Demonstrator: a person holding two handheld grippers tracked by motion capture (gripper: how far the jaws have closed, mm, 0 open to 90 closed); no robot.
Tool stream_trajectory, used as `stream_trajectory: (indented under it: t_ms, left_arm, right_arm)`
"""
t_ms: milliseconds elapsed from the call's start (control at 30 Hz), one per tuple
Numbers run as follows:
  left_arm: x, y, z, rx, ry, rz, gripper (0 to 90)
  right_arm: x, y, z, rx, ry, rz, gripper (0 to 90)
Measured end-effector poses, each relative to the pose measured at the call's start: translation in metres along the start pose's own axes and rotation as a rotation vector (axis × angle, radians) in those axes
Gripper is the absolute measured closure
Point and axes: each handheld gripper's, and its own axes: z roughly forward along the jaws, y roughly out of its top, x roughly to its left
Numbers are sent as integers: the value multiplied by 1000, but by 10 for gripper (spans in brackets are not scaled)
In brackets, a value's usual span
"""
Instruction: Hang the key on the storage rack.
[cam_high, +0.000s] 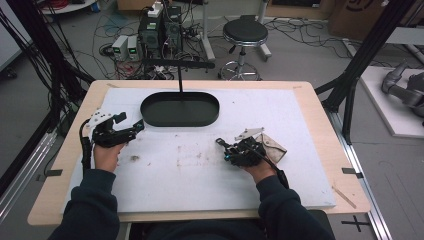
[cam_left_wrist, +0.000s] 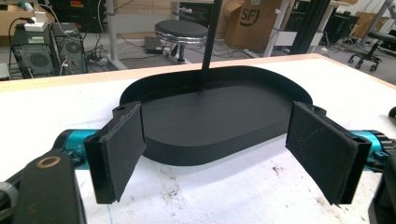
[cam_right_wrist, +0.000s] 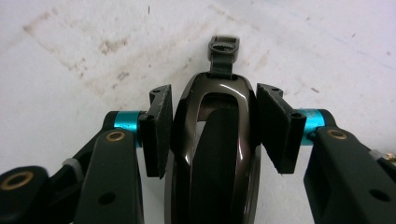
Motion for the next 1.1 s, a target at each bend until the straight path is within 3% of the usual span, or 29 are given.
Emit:
stream_trajectory:
  t_ms: [167,367,500,567,633,767,900,1100]
  left_arm:
    - [1,0,0,-1,1,-2,196]
    - [1,0,0,-2,0,-3,196]
    - [-1,0,0,-1,-2,3,197]
    - [-2,0,1,1,-6,7,199]
    - [-1,0,1,-1,-4,7,200]
    - [0,0,0,-2,-2,1,200]
    - [0,0,1,2,-1,1,200]
    - [0,0,1,-2,-4,2,202]
  right_arm:
    - [2,-1,8,24,3,-19,497]
    - [-4,-7,17,38,23,7,491]
    - [-2,-7,19,39,33,-32,394]
    - [0,-6,19,46,25,-37,410]
    - [3,-5,18,50,20,-39,501]
    - [10,-5,16,47,-23,-74,504]
    - [15,0,11,-2,-29,-121,504]
    - [12,25,-5,-112,-36,-135,504]
